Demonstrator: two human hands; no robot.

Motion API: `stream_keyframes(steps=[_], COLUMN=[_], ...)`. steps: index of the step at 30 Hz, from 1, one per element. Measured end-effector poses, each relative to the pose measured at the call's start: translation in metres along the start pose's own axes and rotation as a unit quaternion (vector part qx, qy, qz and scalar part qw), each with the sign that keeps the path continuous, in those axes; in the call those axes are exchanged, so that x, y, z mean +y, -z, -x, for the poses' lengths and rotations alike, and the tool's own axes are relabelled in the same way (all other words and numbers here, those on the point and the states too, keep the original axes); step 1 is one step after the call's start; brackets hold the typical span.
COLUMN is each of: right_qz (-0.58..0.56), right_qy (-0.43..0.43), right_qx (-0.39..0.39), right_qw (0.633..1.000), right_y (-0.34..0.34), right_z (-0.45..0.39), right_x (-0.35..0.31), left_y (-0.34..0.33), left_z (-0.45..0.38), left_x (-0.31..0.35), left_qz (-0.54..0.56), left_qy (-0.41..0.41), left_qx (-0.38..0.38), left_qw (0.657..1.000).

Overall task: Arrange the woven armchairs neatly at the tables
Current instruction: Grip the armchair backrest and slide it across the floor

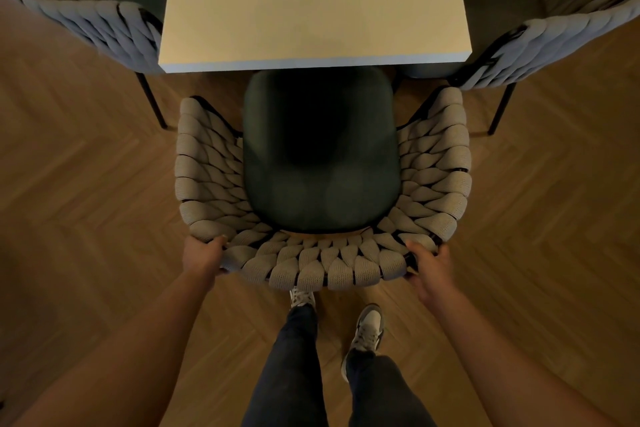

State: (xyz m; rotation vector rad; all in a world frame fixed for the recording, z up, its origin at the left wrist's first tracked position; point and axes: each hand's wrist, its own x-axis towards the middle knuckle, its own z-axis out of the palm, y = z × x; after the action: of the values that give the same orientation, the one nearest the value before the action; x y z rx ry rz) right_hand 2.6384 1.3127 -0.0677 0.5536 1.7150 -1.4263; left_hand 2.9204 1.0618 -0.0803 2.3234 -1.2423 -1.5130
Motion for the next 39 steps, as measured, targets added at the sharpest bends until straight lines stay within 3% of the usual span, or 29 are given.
stream_keyframes(steps=[39], right_qz=[0.001], right_qy=[-0.008], right_qx=[-0.007], right_qw=[1.0], right_y=[-0.01], right_z=[-0.001], right_x=[0.008], left_y=[0.006], left_z=[0.013], left_x=[0.016], left_qz=[0.028], left_qy=[-0.029], left_qx=[-0.011], left_qw=[0.999])
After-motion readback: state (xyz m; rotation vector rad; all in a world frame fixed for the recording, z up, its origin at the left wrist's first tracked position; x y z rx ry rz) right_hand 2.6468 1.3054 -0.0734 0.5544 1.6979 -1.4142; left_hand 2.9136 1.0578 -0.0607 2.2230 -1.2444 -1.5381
